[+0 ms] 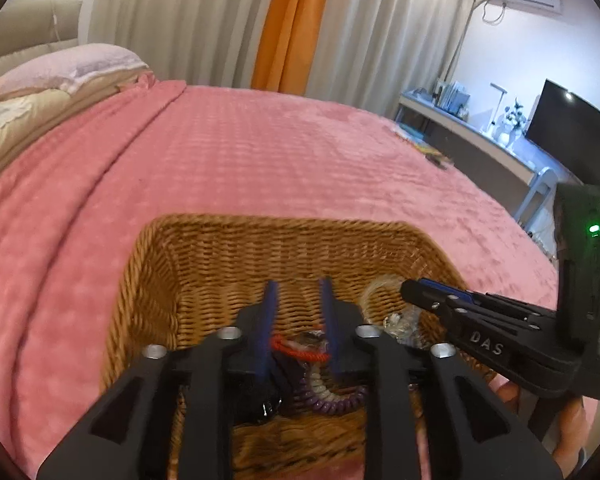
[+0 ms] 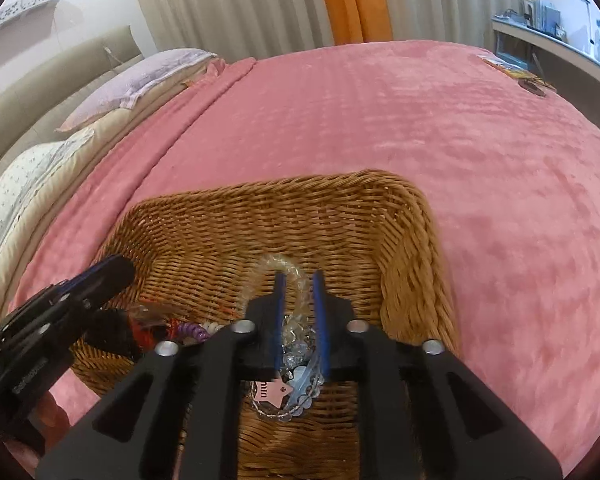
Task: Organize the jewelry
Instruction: 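Lower the key and bracelet into the basket and open both tools, then grasp a small silver ring charm with the left tool while the right tool grasps another charm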
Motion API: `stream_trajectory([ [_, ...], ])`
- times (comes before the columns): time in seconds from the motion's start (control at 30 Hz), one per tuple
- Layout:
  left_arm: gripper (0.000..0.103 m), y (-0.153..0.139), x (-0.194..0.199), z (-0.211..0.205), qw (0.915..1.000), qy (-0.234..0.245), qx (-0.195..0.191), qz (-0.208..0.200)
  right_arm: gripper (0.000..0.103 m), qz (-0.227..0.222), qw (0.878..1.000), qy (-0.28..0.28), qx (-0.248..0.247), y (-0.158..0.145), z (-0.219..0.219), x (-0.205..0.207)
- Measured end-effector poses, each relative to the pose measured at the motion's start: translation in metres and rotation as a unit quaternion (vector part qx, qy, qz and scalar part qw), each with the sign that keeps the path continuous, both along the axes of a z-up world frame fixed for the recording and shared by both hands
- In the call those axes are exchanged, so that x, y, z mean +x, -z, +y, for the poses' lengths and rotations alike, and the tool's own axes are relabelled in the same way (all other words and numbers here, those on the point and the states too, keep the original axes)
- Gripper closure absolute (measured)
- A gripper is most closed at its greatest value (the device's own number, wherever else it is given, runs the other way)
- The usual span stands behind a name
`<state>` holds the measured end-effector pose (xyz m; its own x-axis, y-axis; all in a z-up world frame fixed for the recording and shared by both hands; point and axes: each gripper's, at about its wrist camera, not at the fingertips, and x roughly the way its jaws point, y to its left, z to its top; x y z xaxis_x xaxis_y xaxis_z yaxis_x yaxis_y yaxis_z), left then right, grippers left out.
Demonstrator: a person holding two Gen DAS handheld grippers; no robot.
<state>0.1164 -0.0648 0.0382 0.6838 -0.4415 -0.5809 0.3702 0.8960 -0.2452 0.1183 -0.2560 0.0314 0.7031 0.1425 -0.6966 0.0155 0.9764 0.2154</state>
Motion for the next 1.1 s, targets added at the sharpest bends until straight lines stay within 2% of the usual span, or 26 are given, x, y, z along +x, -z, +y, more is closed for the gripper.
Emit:
stream_trajectory([
  [0.03,0.054,-0.007,-0.006,0.006,0.9999,-0.001,-0.014,-0.01,0.063,-0.009,1.0,0.001,-0.001,-0.004,-0.001,-0.005],
  [0.07,0.053,-0.012,-0.01,0.008,0.9996,-0.003,-0.022,-0.016,0.061,-0.015,1.0,0.002,-0.004,-0.007,0.0,-0.009],
  [0.17,0.052,-0.026,-0.026,0.017,0.9987,0.0,-0.044,-0.026,0.061,-0.026,1.0,-0.004,-0.011,-0.018,0.003,-0.021],
  [0.23,0.047,-0.034,-0.04,0.022,0.9982,-0.002,-0.051,-0.033,0.061,-0.034,0.999,-0.01,-0.011,-0.026,0.006,-0.037],
  [0.4,0.045,-0.05,-0.083,0.027,0.9969,0.002,-0.052,-0.059,0.061,-0.056,0.997,-0.016,-0.042,-0.042,0.015,-0.084],
  [0.57,0.04,-0.057,-0.138,0.034,0.9949,-0.008,-0.047,-0.089,0.061,-0.064,0.997,-0.026,-0.047,-0.048,0.021,-0.134],
  [0.8,0.034,-0.036,-0.192,0.039,0.9948,-0.022,-0.021,-0.097,0.061,-0.04,0.998,-0.026,-0.051,-0.021,0.029,-0.189],
  [1.1,0.034,0.015,-0.206,0.056,0.999,-0.038,0.004,-0.021,0.061,0.024,0.998,-0.028,-0.05,0.037,0.036,-0.212],
])
